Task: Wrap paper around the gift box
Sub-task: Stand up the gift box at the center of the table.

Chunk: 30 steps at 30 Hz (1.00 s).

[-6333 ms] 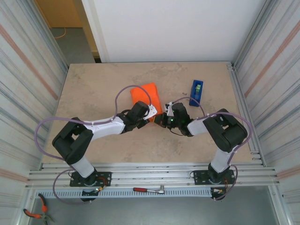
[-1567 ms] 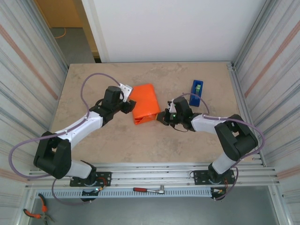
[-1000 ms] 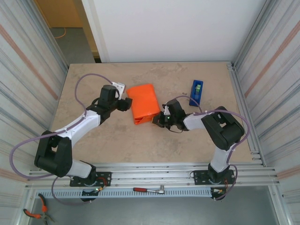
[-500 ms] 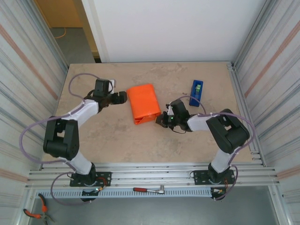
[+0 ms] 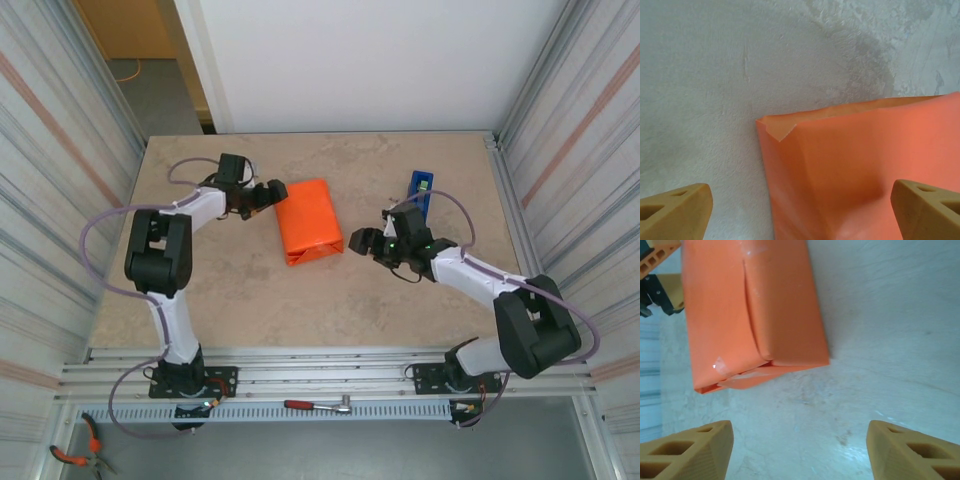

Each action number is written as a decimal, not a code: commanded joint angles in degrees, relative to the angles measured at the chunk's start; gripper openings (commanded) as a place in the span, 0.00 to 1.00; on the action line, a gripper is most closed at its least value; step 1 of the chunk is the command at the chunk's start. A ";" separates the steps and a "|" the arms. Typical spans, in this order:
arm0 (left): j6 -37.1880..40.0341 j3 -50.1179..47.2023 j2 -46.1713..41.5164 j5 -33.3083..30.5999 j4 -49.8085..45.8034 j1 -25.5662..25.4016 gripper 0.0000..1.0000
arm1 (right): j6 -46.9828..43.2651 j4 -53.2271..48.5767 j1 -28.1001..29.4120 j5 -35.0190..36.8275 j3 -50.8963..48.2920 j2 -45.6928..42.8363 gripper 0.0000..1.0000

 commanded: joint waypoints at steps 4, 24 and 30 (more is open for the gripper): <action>-3.01 4.17 2.74 3.66 -2.57 -1.71 0.86 | -1.84 -7.30 -2.76 3.18 -1.47 -5.43 0.86; -1.71 10.50 1.30 7.46 2.77 -4.40 0.00 | 0.65 -5.10 -9.88 -3.02 -6.48 -10.67 0.92; -1.87 -0.74 -9.00 7.09 18.67 -6.09 0.00 | 0.96 -3.04 -13.13 -7.03 -5.55 -10.90 0.98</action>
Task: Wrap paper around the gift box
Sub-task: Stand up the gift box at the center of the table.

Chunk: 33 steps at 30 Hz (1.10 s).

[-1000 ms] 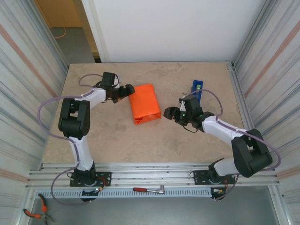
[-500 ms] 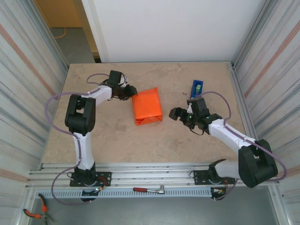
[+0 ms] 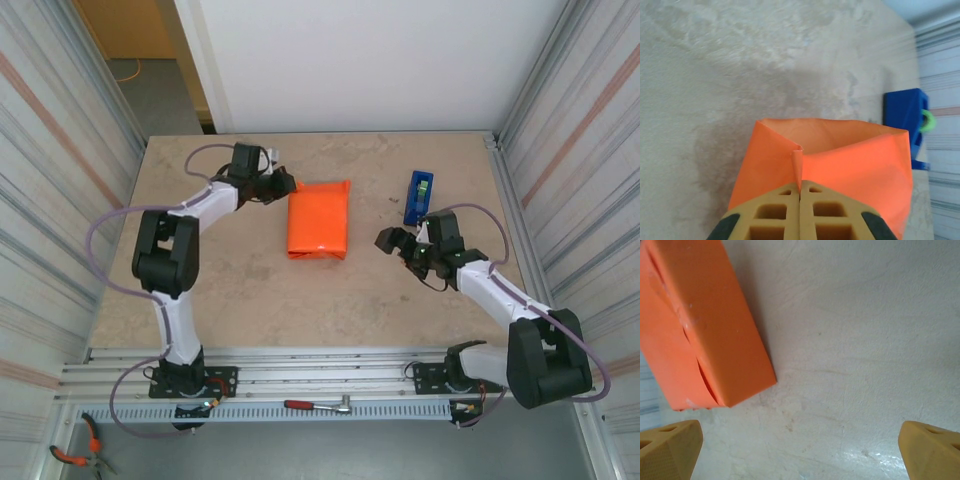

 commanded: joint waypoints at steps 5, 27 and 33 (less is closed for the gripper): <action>6.24 -16.00 -16.96 -0.63 21.66 -3.91 0.00 | 1.38 3.28 -1.22 -5.60 3.15 -2.08 0.98; 19.48 -47.04 -42.73 -5.76 30.79 -11.71 0.00 | -1.84 -1.17 12.39 8.26 11.15 -5.23 0.98; 18.99 -49.50 -44.95 -6.86 30.39 -13.58 0.11 | -1.86 -1.76 15.37 11.25 13.20 -4.06 0.98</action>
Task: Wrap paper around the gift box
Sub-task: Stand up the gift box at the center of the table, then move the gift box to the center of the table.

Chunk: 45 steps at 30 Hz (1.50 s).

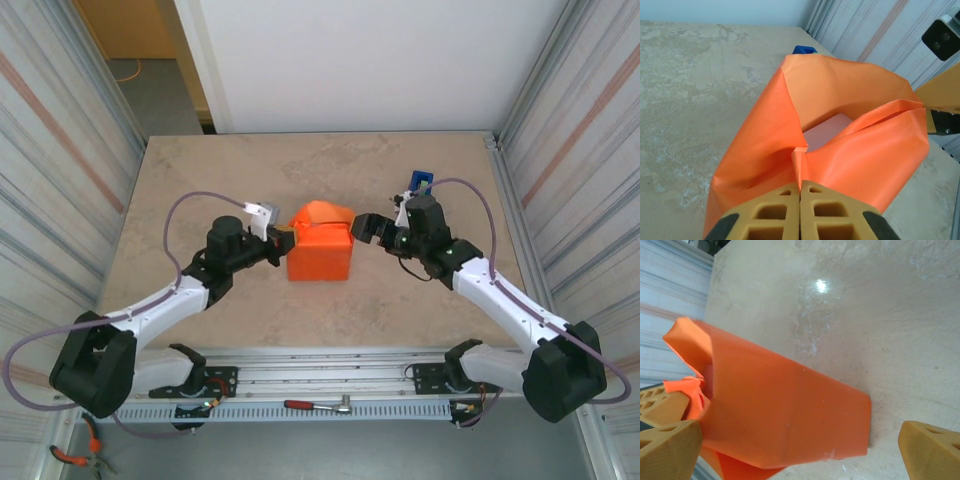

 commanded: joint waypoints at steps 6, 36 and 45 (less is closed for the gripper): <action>-1.36 -2.46 -4.01 -2.94 1.84 -1.44 0.46 | -0.86 -1.71 2.72 5.18 5.11 0.62 0.98; -1.37 43.04 6.73 -16.59 -64.42 -2.14 0.77 | -8.25 -47.20 10.39 17.31 41.83 24.15 0.82; -1.24 44.04 11.53 -18.05 -67.02 -3.27 0.68 | -9.96 -47.76 10.38 17.62 42.95 26.98 0.75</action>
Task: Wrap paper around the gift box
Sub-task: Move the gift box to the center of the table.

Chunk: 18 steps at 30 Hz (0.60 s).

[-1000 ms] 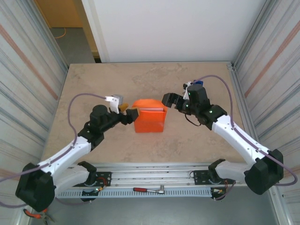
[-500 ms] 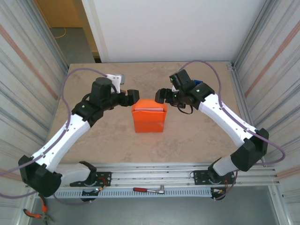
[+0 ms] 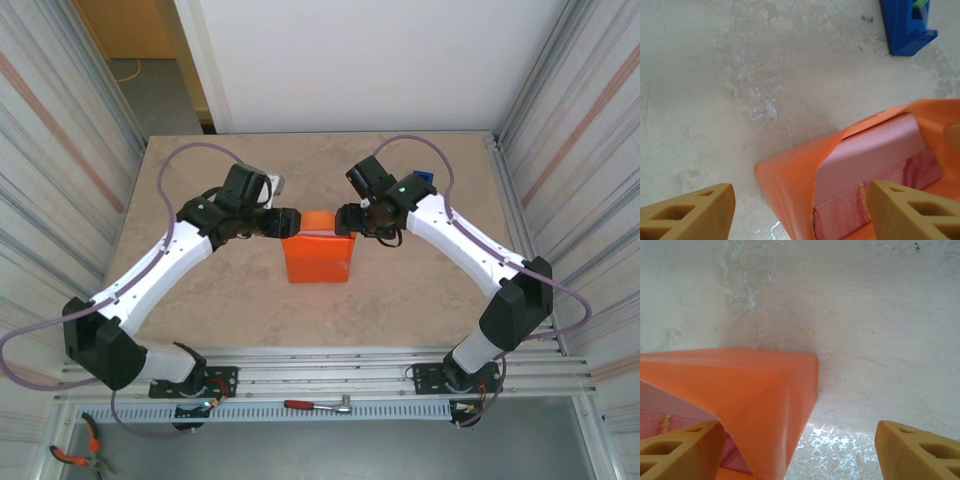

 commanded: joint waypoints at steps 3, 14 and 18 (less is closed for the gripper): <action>1.53 3.57 3.24 -1.40 -2.85 -1.05 0.59 | -2.73 -2.91 0.23 1.22 3.70 2.83 0.67; 3.84 14.59 10.36 -1.15 -5.23 -1.44 0.00 | -6.33 -6.92 -0.54 0.69 14.05 5.99 0.00; 4.03 16.69 11.00 -0.92 -5.51 -1.48 0.00 | -6.13 -6.81 -1.04 -0.28 14.41 5.39 0.00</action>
